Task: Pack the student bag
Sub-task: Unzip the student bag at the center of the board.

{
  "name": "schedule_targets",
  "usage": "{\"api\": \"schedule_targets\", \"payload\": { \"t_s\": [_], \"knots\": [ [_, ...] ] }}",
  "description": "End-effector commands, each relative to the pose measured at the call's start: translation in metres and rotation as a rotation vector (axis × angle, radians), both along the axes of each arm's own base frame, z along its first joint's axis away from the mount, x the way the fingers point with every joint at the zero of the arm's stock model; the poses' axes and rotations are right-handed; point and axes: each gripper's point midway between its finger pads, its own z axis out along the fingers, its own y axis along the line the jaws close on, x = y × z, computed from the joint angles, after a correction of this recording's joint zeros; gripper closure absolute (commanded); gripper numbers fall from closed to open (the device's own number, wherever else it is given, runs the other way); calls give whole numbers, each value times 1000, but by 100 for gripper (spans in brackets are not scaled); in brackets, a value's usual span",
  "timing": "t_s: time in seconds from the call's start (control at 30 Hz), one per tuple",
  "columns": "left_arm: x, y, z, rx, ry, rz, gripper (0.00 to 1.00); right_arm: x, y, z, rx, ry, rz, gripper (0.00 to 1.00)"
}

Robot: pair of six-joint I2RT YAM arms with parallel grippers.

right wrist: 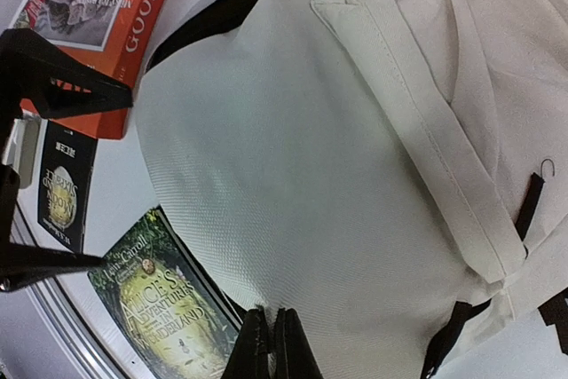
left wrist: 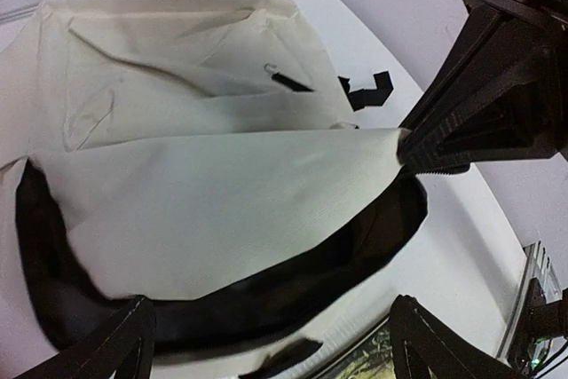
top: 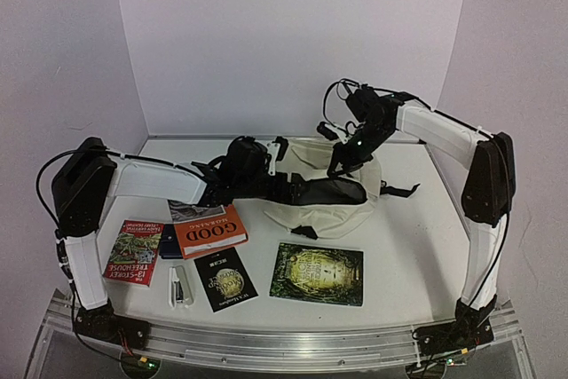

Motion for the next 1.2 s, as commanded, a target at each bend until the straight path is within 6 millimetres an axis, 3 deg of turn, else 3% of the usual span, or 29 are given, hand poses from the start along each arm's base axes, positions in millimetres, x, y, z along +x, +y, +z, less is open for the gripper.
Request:
{"api": "schedule_targets", "payload": {
  "t_s": [0.0, 0.13, 0.3, 0.5, 0.6, 0.77, 0.93, 1.07, 1.17],
  "knots": [
    [13, -25, 1, -13, -44, -37, 15, 28, 3, 40, 96, -72, -93, 100],
    [9, -21, -42, 33, 37, -26, 26, 63, -24, 50, 61, -166, -198, 100],
    [0, -3, -90, 111, 130, 18, 44, 104, -66, 45, 3, -255, -350, 100],
    [-5, 16, -122, 187, 206, 67, 58, 143, -121, 18, -108, -309, -520, 100],
    [-6, 21, -132, 204, 235, 80, 64, 154, -143, -5, -173, -312, -568, 100],
    [-7, 26, -140, 223, 259, 90, 70, 154, -156, -65, -282, -242, -537, 100],
    [-7, 26, -139, 220, 254, 78, 70, 134, -146, -117, -269, -111, -474, 100],
    [-7, 20, -129, 208, 229, 39, 63, 118, -141, -147, -261, -24, -449, 100],
    [-9, 14, -111, 179, 204, 8, 53, 110, -140, -155, -264, 1, -439, 99]
  ]
}}
